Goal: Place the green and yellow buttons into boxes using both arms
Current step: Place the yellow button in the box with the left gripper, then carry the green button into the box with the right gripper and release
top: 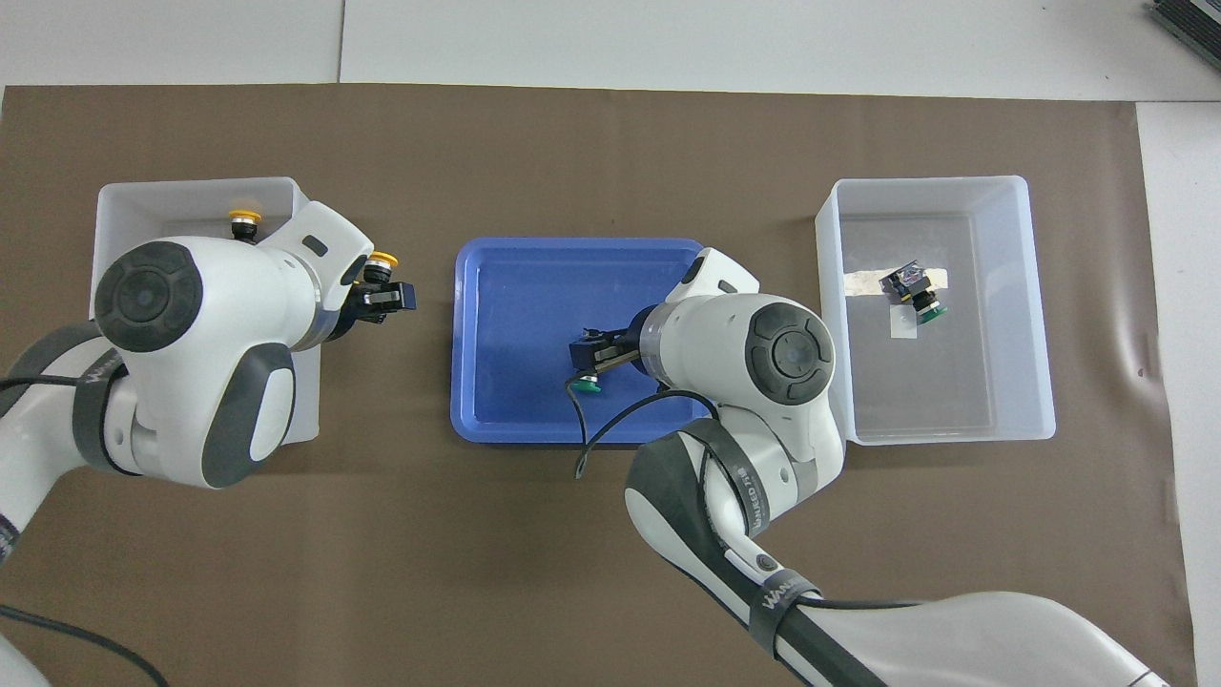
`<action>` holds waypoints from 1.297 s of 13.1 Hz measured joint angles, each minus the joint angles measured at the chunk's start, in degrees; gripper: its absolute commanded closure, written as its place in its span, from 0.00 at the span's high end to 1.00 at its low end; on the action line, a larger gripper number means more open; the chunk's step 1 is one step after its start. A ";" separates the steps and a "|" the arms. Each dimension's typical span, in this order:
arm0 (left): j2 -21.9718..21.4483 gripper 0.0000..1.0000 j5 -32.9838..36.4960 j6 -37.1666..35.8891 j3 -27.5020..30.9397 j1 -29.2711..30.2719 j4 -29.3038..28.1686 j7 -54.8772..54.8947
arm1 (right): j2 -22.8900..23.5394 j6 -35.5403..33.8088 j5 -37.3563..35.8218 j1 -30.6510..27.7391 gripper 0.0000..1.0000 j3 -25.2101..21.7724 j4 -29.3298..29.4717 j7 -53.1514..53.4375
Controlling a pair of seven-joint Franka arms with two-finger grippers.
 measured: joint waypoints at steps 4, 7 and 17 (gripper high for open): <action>-0.08 0.00 0.00 3.31 0.04 7.02 0.84 4.03 | 4.97 3.68 -1.70 3.33 1.00 -0.10 0.03 7.63; 1.66 0.00 0.00 9.52 0.06 12.86 0.03 5.73 | 6.20 3.69 -5.86 3.23 0.73 -0.41 0.04 8.05; 12.23 0.00 0.00 25.05 -0.01 17.98 -0.19 9.31 | 4.43 -0.95 -6.45 1.31 0.00 -0.88 4.47 9.26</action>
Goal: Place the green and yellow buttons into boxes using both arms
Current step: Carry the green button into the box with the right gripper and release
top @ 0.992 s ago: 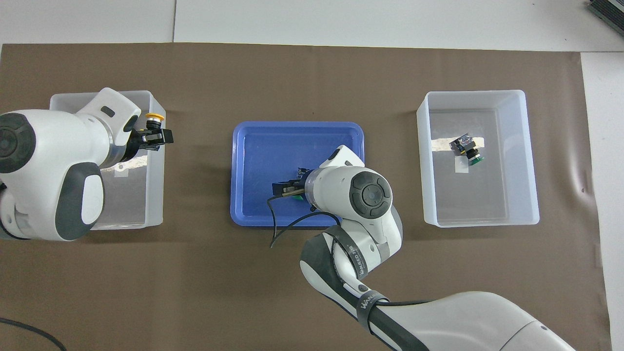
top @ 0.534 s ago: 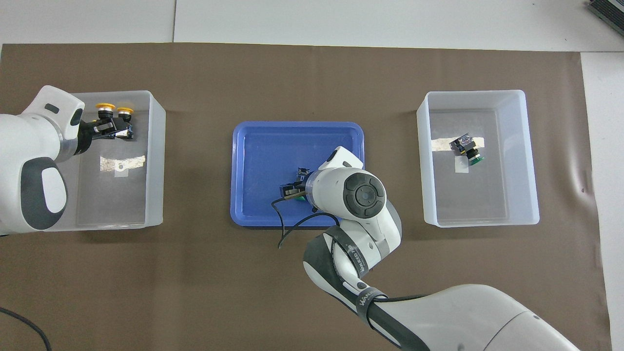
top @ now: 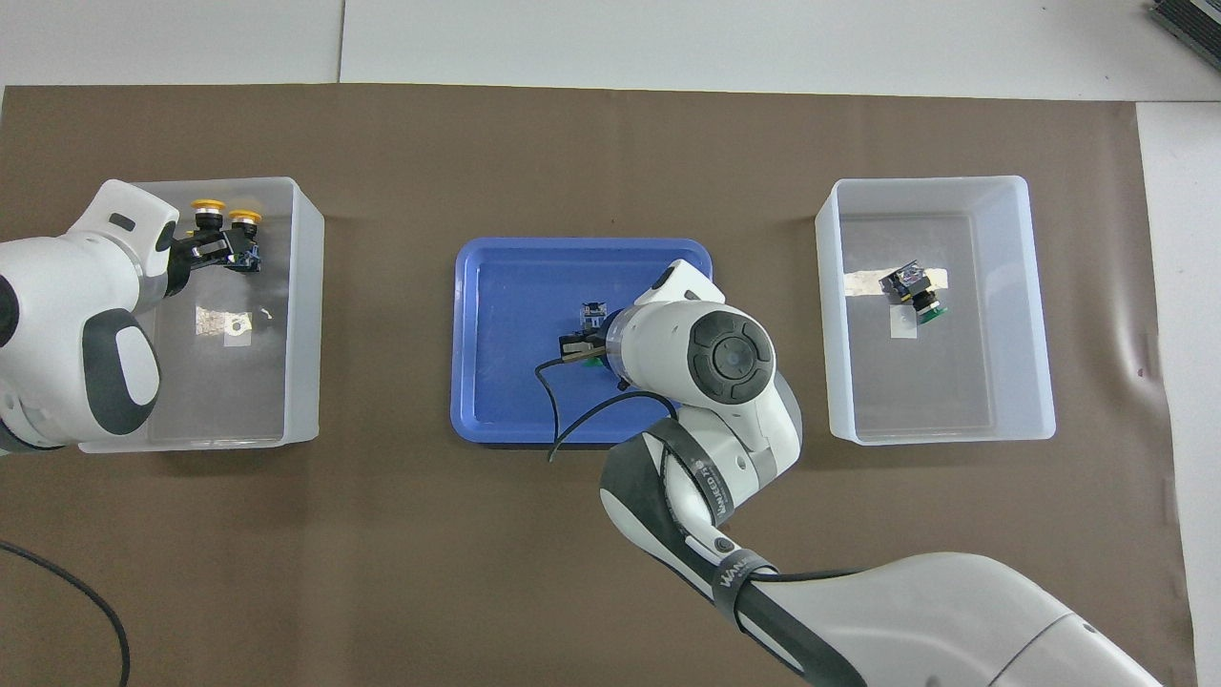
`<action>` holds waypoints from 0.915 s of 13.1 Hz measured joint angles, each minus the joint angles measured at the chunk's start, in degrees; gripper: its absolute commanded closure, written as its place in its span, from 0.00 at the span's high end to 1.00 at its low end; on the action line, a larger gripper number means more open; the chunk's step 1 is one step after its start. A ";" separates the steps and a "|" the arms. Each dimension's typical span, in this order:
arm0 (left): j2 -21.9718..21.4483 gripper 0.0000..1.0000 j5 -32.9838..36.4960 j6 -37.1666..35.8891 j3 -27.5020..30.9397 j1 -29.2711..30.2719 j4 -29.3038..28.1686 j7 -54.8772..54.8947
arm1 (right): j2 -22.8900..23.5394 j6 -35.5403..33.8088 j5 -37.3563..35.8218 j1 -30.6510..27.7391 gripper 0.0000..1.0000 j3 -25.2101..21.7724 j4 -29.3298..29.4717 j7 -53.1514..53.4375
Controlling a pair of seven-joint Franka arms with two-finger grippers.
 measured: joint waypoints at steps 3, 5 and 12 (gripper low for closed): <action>2.58 0.03 0.00 2.20 0.08 0.78 0.93 1.21 | -6.70 -10.11 -0.33 -4.22 0.00 -0.09 2.92 -0.14; 2.71 0.24 0.00 2.29 0.12 2.01 1.07 3.13 | -11.82 -17.85 -0.83 -8.79 0.00 -0.09 3.05 -4.89; 3.02 0.67 0.00 2.30 -0.19 2.33 1.25 3.83 | -16.56 -27.41 -0.83 -26.27 0.00 -0.24 -4.04 -36.56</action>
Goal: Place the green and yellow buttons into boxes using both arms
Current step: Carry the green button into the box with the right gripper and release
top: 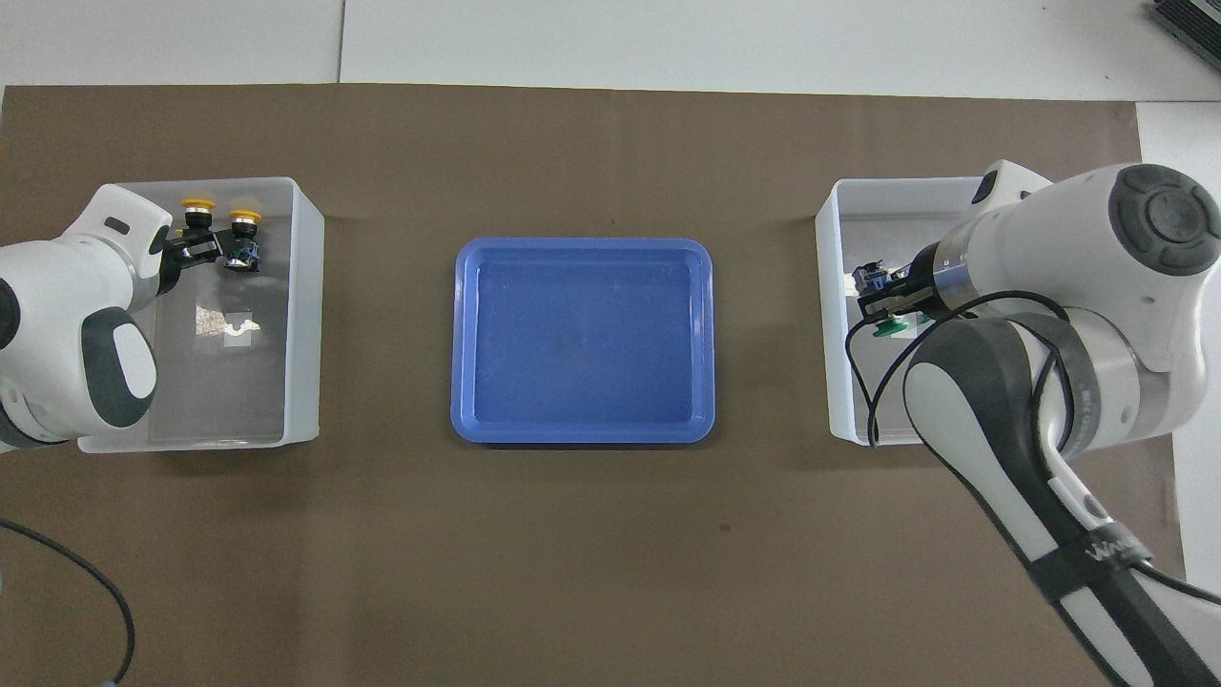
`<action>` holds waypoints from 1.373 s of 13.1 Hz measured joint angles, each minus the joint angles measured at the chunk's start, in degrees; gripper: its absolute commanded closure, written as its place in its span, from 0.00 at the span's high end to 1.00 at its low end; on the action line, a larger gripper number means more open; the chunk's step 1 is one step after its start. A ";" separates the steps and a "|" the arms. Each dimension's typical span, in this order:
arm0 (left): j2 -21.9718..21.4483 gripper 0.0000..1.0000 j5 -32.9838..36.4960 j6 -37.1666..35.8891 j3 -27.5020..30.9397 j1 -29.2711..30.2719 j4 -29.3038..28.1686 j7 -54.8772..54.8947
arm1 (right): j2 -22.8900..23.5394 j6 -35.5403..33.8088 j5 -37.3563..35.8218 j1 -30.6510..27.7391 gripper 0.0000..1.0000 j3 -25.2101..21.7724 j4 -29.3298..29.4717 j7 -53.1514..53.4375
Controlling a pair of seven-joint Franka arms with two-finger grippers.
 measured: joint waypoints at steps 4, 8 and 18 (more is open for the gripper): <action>0.02 0.87 0.00 0.13 -0.02 0.00 0.41 0.10 | -0.23 5.67 0.00 -5.18 0.00 0.00 -7.89 -9.23; 0.06 1.00 0.00 0.17 -0.06 0.00 0.59 0.54 | -0.18 12.18 0.00 -6.91 0.17 0.02 -13.77 -12.16; -3.77 1.00 0.01 -7.73 -0.74 -3.50 1.97 5.96 | -0.54 14.35 0.02 -5.62 1.00 0.42 -11.25 -5.07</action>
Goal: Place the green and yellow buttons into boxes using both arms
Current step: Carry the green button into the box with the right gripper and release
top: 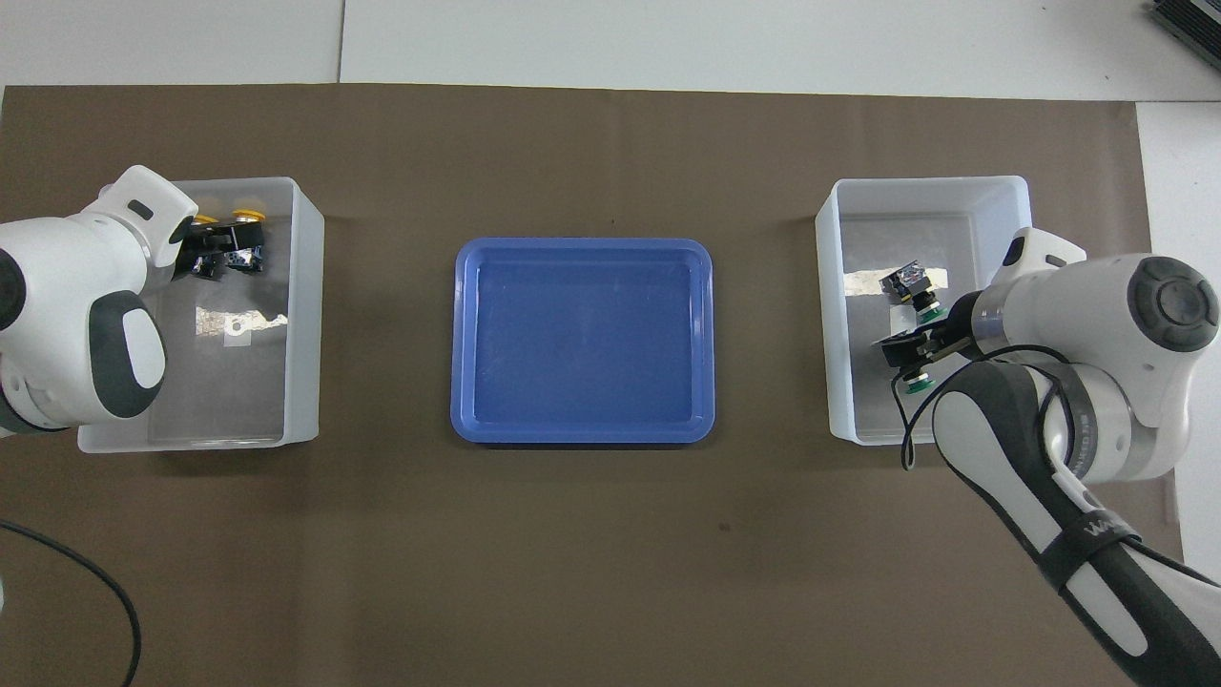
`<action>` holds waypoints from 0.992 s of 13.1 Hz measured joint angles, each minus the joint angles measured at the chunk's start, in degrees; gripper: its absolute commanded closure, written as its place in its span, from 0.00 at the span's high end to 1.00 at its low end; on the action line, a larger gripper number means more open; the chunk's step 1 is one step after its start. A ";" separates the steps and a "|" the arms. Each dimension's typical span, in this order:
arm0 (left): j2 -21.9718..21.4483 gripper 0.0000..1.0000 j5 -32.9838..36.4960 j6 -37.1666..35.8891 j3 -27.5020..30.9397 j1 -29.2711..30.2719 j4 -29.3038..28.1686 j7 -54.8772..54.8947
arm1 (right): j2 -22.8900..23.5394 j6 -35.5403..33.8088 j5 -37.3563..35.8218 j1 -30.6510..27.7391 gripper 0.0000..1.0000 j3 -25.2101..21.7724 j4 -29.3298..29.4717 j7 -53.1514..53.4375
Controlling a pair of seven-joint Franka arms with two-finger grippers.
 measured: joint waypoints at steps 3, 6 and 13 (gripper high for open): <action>-6.97 1.00 0.00 -9.72 -0.08 -2.81 -2.13 0.05 | -2.55 -4.46 -0.03 1.79 1.00 0.09 3.48 8.61; -13.58 1.00 0.29 -18.60 -0.11 -4.32 -3.09 0.26 | -4.84 -12.36 -2.78 2.00 1.00 0.08 9.00 18.26; -24.57 1.00 0.51 -37.73 0.90 -3.36 -0.76 3.13 | -5.40 -31.57 -4.14 0.17 1.00 -0.35 24.79 24.25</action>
